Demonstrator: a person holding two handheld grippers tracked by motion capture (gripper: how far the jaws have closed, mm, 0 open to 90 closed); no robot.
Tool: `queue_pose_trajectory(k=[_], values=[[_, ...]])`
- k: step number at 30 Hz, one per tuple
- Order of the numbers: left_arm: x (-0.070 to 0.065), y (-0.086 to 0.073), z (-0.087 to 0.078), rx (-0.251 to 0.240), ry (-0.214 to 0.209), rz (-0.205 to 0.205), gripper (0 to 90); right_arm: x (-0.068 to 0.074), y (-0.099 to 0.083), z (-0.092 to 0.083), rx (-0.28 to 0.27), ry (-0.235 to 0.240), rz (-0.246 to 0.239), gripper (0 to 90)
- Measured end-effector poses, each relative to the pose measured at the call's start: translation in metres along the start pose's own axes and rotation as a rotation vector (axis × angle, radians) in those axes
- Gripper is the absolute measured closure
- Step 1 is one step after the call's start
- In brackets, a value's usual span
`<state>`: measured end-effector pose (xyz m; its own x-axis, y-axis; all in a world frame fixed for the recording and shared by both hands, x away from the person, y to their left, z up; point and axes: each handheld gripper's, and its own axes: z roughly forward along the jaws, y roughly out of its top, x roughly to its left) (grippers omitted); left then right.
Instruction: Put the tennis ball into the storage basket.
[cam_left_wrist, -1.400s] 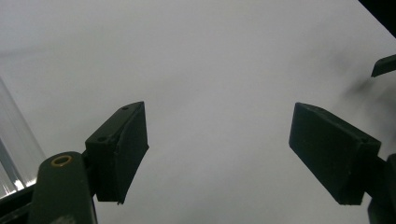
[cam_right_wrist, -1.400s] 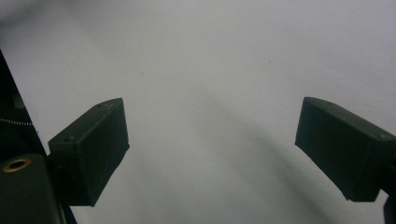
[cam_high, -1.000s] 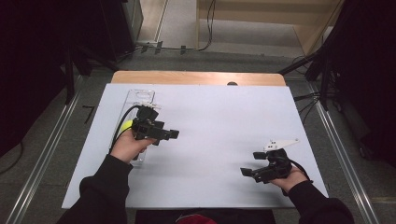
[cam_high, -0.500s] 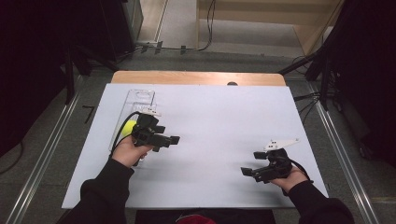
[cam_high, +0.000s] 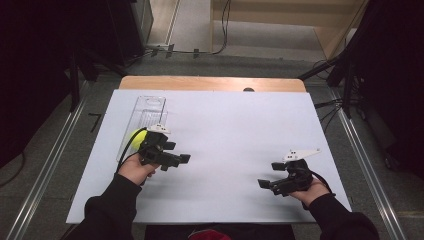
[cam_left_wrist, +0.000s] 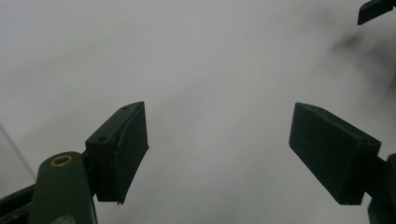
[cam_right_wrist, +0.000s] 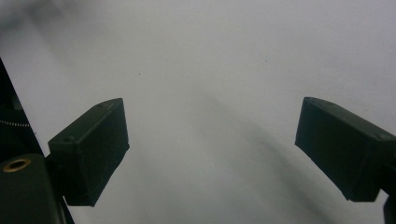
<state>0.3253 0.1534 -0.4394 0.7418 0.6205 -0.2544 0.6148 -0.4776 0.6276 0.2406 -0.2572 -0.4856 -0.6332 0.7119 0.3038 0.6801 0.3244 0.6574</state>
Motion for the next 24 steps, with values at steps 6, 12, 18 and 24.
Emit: queue_pose_trajectory(k=[6, 12, 18, 24], values=[[-0.003, -0.010, -0.001, -0.007, -0.013, 0.033, 20.3, 0.000, 0.000, 0.000, 0.000, 0.003, -0.003, 7.8], [-0.004, -0.019, -0.004, -0.005, -0.021, 0.056, 20.3, 0.001, 0.000, 0.000, -0.001, 0.001, -0.002, 7.8], [-0.005, -0.026, -0.008, -0.016, -0.044, 0.066, 20.3, 0.000, 0.000, 0.000, -0.001, 0.001, 0.000, 7.8], [-0.007, -0.031, -0.011, -0.002, -0.048, 0.075, 20.2, 0.000, 0.000, 0.000, 0.001, 0.000, 0.004, 7.8]])
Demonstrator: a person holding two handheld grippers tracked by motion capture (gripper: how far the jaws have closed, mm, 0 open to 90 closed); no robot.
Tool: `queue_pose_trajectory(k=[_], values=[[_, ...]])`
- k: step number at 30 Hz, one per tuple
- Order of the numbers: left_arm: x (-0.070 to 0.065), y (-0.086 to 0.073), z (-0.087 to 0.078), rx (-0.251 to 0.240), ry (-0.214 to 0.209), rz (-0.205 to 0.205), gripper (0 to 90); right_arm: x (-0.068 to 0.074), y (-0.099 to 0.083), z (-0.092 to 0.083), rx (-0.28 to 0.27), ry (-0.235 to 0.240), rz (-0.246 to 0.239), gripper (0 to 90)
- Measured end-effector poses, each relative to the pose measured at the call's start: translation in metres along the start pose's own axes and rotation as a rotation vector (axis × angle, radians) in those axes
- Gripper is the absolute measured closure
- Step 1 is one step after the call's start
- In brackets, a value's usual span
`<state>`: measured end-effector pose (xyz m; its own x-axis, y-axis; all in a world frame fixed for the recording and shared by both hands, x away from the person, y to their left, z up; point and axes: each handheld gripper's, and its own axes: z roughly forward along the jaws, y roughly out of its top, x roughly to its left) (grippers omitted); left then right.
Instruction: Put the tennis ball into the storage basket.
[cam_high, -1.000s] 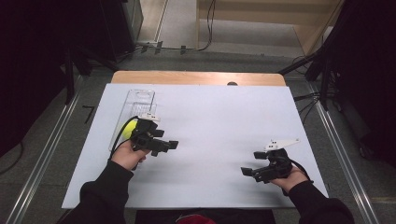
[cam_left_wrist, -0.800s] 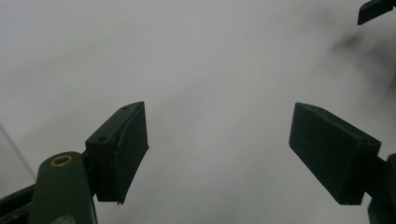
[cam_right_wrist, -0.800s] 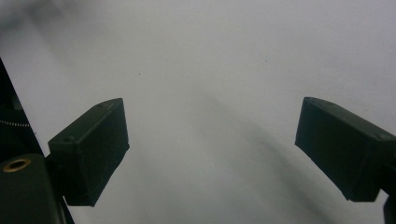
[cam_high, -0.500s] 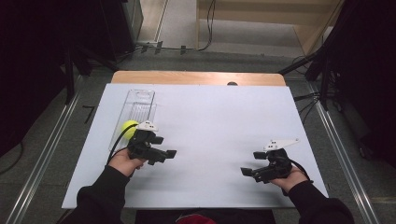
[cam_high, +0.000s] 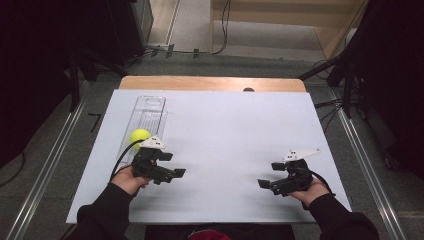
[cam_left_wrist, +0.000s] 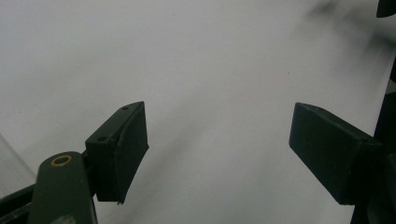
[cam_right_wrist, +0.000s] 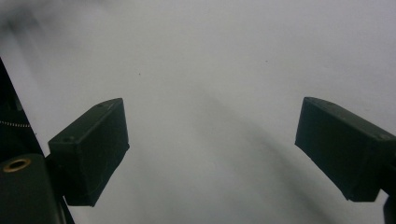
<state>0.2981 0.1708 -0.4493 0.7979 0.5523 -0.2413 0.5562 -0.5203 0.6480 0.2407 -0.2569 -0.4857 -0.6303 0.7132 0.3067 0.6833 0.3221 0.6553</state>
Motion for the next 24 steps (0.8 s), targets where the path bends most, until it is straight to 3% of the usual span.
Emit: queue_pose_trajectory(k=[24], values=[[-0.002, -0.020, -0.007, 0.004, -0.023, 0.000, 20.3, -0.001, 0.000, 0.000, 0.001, -0.005, 0.003, 7.8]])
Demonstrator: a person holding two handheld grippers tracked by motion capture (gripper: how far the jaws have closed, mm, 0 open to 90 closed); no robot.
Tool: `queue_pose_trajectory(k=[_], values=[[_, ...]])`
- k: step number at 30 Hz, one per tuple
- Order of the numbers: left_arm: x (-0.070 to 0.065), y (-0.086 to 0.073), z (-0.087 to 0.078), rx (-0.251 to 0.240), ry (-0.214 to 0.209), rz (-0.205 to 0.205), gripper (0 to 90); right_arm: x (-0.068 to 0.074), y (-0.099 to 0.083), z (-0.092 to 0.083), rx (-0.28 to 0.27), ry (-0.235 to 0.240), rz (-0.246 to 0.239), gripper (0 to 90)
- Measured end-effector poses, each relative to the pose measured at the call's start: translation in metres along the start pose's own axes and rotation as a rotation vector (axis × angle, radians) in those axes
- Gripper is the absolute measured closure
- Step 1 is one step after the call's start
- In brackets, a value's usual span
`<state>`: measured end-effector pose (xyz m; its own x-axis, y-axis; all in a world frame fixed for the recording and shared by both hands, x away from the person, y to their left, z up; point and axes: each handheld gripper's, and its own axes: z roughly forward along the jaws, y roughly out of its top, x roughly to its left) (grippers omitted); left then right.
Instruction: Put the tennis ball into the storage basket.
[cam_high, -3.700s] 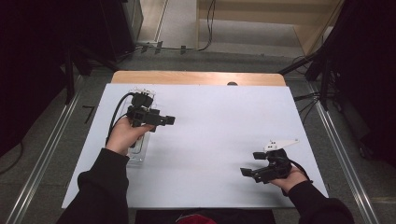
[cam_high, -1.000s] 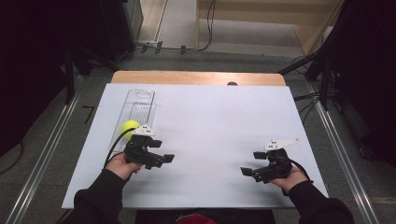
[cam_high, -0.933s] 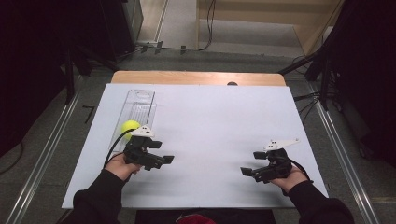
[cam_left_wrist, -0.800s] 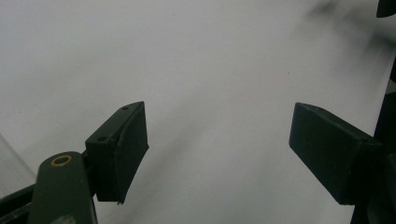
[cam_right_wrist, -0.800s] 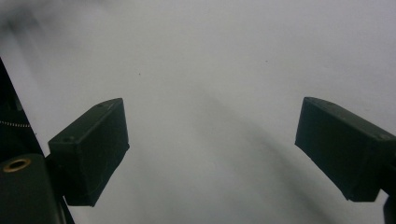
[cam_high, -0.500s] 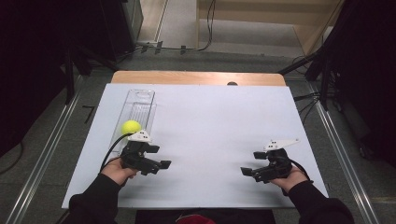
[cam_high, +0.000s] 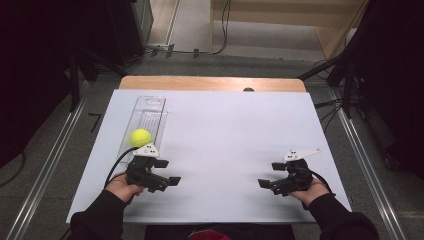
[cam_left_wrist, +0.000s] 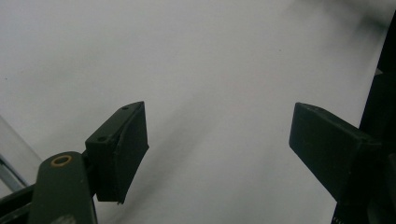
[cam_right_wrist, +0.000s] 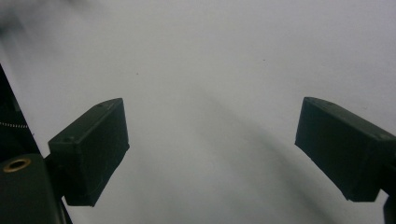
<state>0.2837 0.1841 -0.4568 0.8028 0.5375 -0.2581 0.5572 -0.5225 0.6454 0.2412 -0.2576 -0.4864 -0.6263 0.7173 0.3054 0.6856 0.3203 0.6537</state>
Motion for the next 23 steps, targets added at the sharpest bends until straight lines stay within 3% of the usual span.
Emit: queue_pose_trajectory(k=[22, 23], values=[[0.0001, -0.0007, -0.0007, 0.001, -0.002, 0.006, 20.2, 0.0000, -0.0004, 0.0005, 0.003, -0.004, 0.002, 7.9], [0.0002, -0.0006, -0.0006, 0.001, -0.003, 0.006, 20.2, -0.0002, -0.0005, 0.0003, -0.003, 0.000, -0.009, 11.6]])
